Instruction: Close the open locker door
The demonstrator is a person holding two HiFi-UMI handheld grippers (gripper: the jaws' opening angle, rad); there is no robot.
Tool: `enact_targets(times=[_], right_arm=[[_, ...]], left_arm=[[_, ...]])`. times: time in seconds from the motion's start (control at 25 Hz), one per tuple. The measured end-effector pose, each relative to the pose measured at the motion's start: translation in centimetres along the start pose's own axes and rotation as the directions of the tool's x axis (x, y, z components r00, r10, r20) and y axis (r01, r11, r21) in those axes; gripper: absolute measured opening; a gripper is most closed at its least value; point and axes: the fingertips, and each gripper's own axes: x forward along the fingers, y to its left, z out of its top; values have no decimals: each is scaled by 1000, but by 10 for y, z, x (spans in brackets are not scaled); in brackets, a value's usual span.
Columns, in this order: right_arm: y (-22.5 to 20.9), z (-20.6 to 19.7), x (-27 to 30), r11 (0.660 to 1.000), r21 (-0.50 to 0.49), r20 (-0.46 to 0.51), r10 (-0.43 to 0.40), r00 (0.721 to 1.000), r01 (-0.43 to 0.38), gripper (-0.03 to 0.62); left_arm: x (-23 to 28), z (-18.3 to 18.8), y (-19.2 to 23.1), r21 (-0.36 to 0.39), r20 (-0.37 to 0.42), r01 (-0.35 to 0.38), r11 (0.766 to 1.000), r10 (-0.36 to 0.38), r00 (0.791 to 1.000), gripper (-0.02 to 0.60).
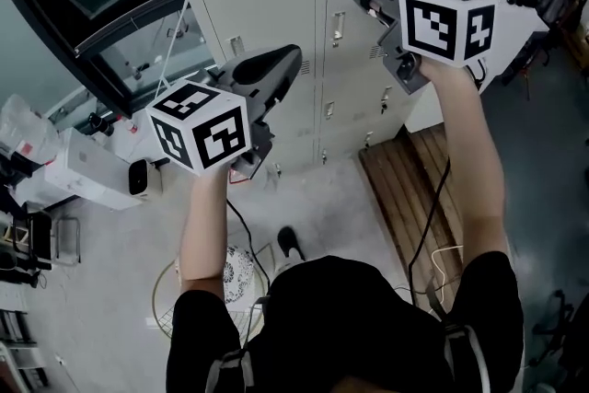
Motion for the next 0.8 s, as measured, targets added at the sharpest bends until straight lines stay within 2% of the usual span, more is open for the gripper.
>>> enact_targets(times=[0.24, 0.48, 0.64, 0.8], right_arm=[[4, -26, -68, 999, 30, -8, -9, 1000, 10, 5], [13, -43, -130, 997, -44, -13, -64, 998, 63, 5], [25, -57, -160, 998, -48, -13, -51, 999, 51, 5], [47, -73, -184, 995, -99, -9, -30, 1000, 29, 5]], left_arm=[[1, -12, -62, 2, 1, -6, 1000, 6, 1000, 17], [-6, -28, -115, 10, -1, -39, 999, 39, 999, 17], [-15, -32, -141, 34, 22, -67, 997, 66, 998, 17], [-23, -48, -154, 87, -6, -109, 990, 110, 994, 17]])
